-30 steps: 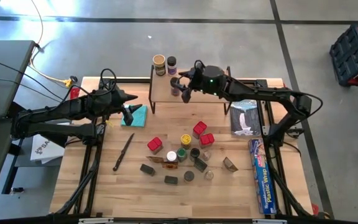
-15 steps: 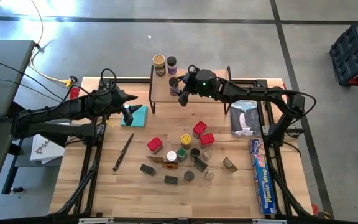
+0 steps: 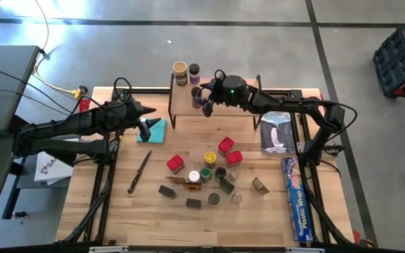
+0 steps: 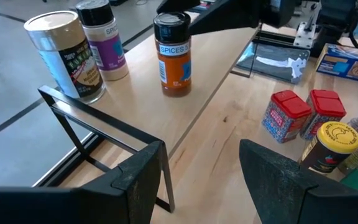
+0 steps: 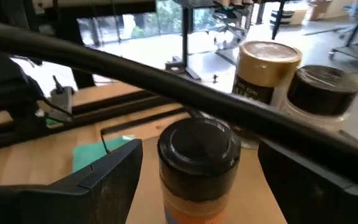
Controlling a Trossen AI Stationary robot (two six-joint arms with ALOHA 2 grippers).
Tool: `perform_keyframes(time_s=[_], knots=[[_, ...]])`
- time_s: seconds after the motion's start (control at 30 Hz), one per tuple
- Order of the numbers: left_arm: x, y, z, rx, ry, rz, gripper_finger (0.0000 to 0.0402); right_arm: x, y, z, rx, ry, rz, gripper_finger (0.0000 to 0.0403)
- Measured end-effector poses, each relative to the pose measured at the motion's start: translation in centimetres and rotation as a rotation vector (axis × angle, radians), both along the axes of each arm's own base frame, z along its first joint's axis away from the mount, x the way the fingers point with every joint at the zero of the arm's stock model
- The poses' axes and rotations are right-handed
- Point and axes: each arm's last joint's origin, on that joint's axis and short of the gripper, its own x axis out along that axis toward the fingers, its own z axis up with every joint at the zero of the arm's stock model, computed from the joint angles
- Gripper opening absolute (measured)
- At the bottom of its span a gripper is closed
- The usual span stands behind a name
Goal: Shelf spices
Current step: Put the black seasoning bottle on the shelf
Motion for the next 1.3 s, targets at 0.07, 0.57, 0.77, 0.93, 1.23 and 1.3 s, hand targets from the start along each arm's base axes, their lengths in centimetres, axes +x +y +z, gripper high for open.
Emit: perform_keyframes(time_s=[0.07, 0.57, 0.77, 0.93, 1.23, 1.3], knots=[[0.0, 0.0, 0.0, 0.0, 0.0, 0.0, 0.0209, 0.2, -0.4, -0.6, 0.015, 0.006, 0.011, 0.0316], [0.0, 0.0, 0.0, -0.007, -0.007, 0.003, 0.0209, 0.8, -0.9, -1.4, -0.01, -0.02, 0.015, 0.0197], [0.0, 0.0, 0.0, -0.007, -0.008, 0.004, 0.0209, 0.1, -1.7, -0.6, -0.01, -0.031, -0.008, 0.019], [0.0, 0.0, 0.0, -0.007, -0.007, 0.003, 0.0209, -1.1, -4.3, 1.2, -0.008, -0.012, -0.079, 0.019], [0.0, 0.0, 0.1, -0.006, -0.01, 0.003, 0.0209, -3.0, -7.9, 1.6, -0.013, -0.014, -0.124, 0.019], [0.0, 0.0, 0.1, -0.006, -0.01, 0.003, 0.0209, -3.1, -8.4, 1.1, -0.003, -0.007, -0.124, 0.019]])
